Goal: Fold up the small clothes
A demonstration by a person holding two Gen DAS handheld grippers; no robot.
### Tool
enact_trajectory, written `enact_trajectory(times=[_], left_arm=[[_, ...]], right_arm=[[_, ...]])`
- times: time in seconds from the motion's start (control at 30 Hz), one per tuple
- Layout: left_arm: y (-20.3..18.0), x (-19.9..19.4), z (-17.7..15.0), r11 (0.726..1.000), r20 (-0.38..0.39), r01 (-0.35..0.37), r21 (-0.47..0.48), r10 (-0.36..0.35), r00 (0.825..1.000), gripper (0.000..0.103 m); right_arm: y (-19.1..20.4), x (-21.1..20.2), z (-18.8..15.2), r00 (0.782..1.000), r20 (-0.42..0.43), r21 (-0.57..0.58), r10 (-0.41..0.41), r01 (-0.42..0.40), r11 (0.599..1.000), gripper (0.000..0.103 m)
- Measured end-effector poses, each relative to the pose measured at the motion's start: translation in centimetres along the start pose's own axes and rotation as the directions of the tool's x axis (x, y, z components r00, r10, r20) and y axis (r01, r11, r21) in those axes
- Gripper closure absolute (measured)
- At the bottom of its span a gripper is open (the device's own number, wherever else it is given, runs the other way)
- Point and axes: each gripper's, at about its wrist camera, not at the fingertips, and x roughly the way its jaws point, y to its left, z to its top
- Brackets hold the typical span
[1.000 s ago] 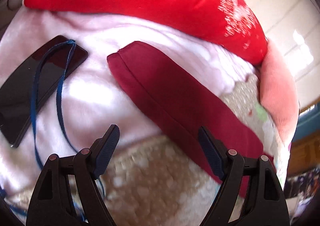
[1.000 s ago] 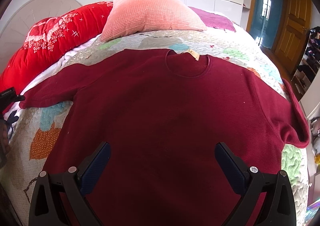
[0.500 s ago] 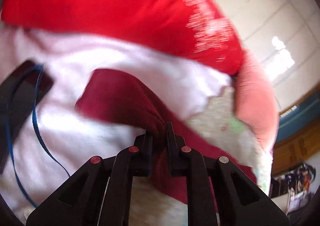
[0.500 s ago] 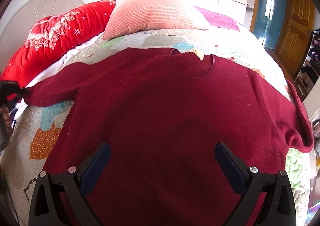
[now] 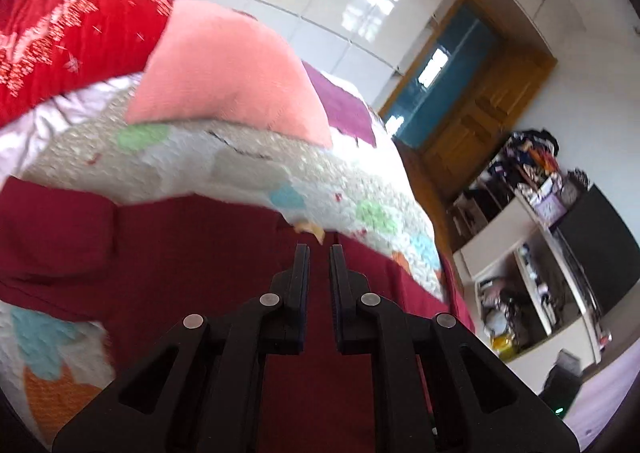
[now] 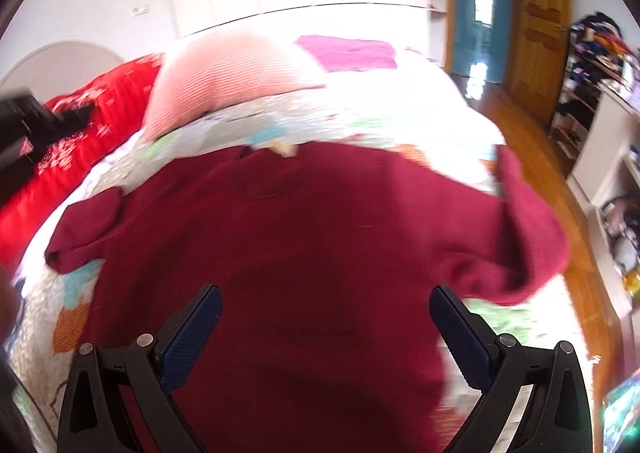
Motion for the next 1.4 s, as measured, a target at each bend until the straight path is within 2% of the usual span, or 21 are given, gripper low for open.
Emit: enact_trajectory(times=[0.13,0.27,0.33,0.4,0.43,0.47,0.53,0.63,0.73,0.8,0.9,0.93,1.0,1.03,1.07,1.1,1.17,1.2,1.23,1.33,1.4], left_arm=[[-0.5,4.2,-3.0,0.998,-0.089,-0.043,0.047,0.047,0.995,0.095],[1.7,2.7,-2.8,0.998,-0.123,-0.064,0.015,0.065,0.99,0.094],[3.7,-0.2,-2.9,0.994,-0.105,-0.108,-0.002,0.107,0.989,0.092],[6.4,-2.8,-2.7,0.983,-0.077,-0.182,-0.019,0.18,0.981,0.082],[7.9,-4.2,-2.7,0.975,-0.054,-0.22,-0.035,0.218,0.974,0.069],[9.7,-5.7,-2.8,0.96,-0.028,-0.274,-0.061,0.273,0.962,0.054],[13.3,-8.4,-3.1,0.925,0.031,-0.353,-0.138,0.361,0.932,0.046],[17.9,-10.2,-3.8,0.873,0.032,-0.435,-0.222,0.452,0.891,0.046],[20.6,-9.8,-4.5,0.843,-0.008,-0.472,-0.259,0.487,0.874,0.046],[22.2,-9.7,-4.9,0.833,-0.012,-0.468,-0.296,0.486,0.874,0.046],[23.7,-9.6,-5.3,0.825,0.003,-0.466,-0.318,0.493,0.87,0.046],[23.9,-9.7,-5.3,0.826,0.0,-0.468,-0.315,0.493,0.87,0.046],[24.1,-10.1,-5.2,0.828,0.006,-0.463,-0.315,0.49,0.872,0.046],[24.3,-10.4,-5.3,0.828,0.015,-0.461,-0.32,0.491,0.871,0.046],[24.6,-10.5,-5.1,0.825,0.026,-0.46,-0.327,0.495,0.869,0.046],[24.6,-10.7,-5.0,0.823,0.034,-0.461,-0.332,0.499,0.866,0.046],[24.6,-11.1,-5.0,0.819,0.048,-0.463,-0.34,0.506,0.861,0.046],[24.5,-11.3,-4.9,0.82,0.055,-0.458,-0.343,0.505,0.861,0.046],[24.4,-11.6,-4.9,0.822,0.066,-0.454,-0.345,0.503,0.862,0.046],[22.9,-12.6,-4.8,0.827,0.118,-0.458,-0.325,0.516,0.848,0.046],[21.6,-12.9,-4.8,0.831,0.152,-0.471,-0.298,0.528,0.836,0.046]], right_arm=[[-3.6,-0.5,0.0,1.0,-0.013,0.078,-0.013,0.014,0.997,0.0],[-3.5,-0.6,0.6,0.998,0.003,0.073,0.06,-0.061,0.995,0.0],[-1.6,-0.2,1.2,0.991,0.001,0.032,0.134,-0.134,0.99,0.0],[0.9,0.3,2.1,0.974,-0.004,-0.005,0.228,-0.228,0.974,0.0],[2.8,0.8,2.7,0.962,-0.02,-0.029,0.274,-0.274,0.961,0.0],[4.5,1.5,3.0,0.953,-0.034,-0.05,0.303,-0.304,0.951,0.0],[8.6,2.8,4.0,0.928,-0.055,-0.1,0.368,-0.371,0.923,0.0],[14.4,5.3,5.5,0.889,-0.089,-0.13,0.45,-0.458,0.879,0.012],[19.7,8.9,6.4,0.851,-0.154,-0.108,0.502,-0.52,0.847,0.02],[22.5,11.3,7.1,0.842,-0.181,-0.086,0.508,-0.528,0.845,0.02],[25.0,14.2,7.5,0.852,-0.205,-0.068,0.482,-0.504,0.861,0.021],[25.6,15.6,7.5,0.855,-0.221,-0.058,0.47,-0.492,0.868,0.026],[26.3,17.5,7.3,0.839,-0.257,-0.024,0.479,-0.501,0.865,0.065],[26.4,17.8,7.2,0.84,-0.257,-0.023,0.478,-0.5,0.866,0.071],[26.8,17.8,7.1,0.846,-0.243,-0.039,0.475,-0.498,0.867,0.085],[27.1,17.6,7.2,0.843,-0.24,-0.049,0.482,-0.506,0.861,0.092],[26.8,16.3,7.5,0.844,-0.22,-0.078,0.489,-0.515,0.853,0.095],[26.2,15.2,7.9,0.839,-0.202,-0.084,0.506,-0.53,0.844,0.1],[25.2,13.9,8.4,0.834,-0.174,-0.094,0.524,-0.544,0.834,0.1],[21.1,9.5,9.9,0.854,-0.07,-0.135,0.516,-0.521,0.843,0.1],[17.1,6.8,10.8,0.876,0.0,-0.138,0.483,-0.478,0.867,0.1]])
